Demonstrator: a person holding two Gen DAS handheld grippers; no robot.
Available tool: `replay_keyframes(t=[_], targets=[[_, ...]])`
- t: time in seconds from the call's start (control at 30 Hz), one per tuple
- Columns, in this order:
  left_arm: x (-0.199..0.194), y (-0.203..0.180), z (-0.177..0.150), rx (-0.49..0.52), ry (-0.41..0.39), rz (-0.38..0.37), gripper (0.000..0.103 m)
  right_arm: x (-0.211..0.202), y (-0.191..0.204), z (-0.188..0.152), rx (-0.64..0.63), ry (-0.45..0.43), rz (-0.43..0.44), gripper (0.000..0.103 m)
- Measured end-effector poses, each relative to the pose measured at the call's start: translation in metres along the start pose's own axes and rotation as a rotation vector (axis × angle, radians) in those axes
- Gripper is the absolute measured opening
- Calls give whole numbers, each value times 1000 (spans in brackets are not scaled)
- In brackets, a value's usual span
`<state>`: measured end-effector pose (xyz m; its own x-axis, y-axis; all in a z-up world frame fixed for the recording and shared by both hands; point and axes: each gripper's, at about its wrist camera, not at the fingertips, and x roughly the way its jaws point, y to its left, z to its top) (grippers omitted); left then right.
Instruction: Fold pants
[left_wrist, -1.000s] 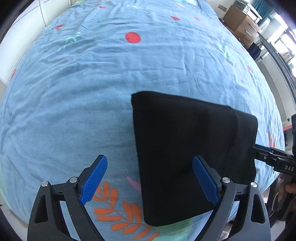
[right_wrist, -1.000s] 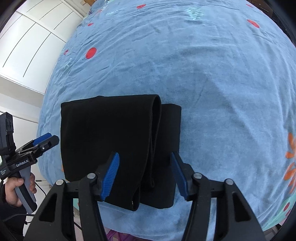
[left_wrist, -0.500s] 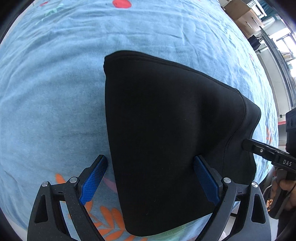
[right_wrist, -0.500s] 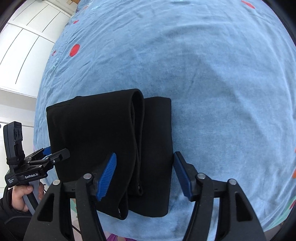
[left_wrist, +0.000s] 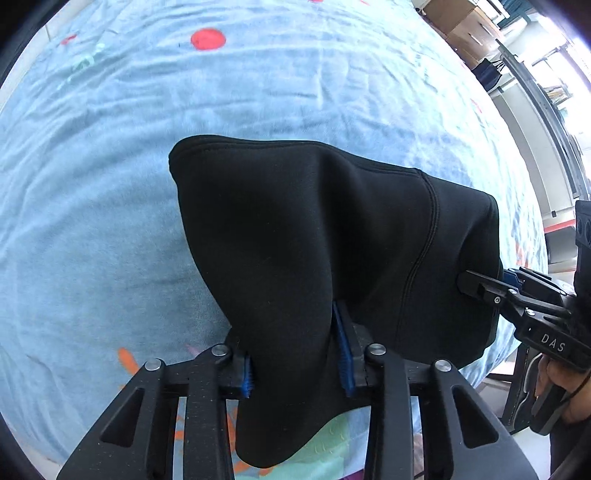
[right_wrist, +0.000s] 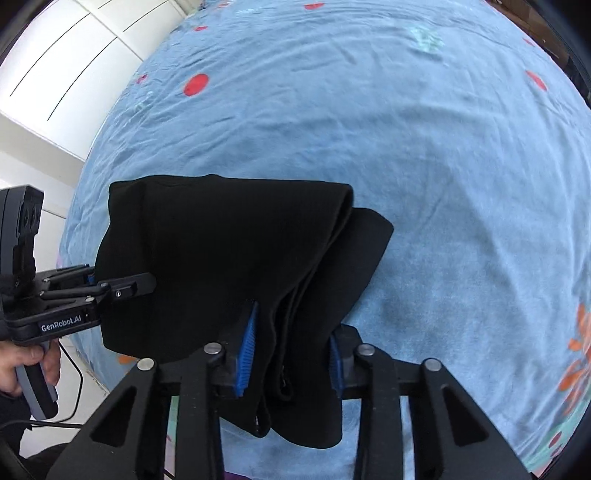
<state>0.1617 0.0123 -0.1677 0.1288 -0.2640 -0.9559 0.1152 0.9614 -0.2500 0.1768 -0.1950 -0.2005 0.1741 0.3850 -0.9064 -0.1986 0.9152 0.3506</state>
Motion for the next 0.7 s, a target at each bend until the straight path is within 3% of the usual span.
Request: replay_keyframes(t=[0.2,0.33,0.57,0.7], targets=[[-40,-5,13,50,-92,6,29,-27,5,12,13,-76,25,0],[-56,-1,48,62,-150,16,29,-44,8,51,-15,-138,35,0],[-28,17,119,28,-182,52,29,-26,0,159,-74,-165,17,0],[4,19,139,23,-150,84,29,8,-11,193,-50,-126,-11,0]])
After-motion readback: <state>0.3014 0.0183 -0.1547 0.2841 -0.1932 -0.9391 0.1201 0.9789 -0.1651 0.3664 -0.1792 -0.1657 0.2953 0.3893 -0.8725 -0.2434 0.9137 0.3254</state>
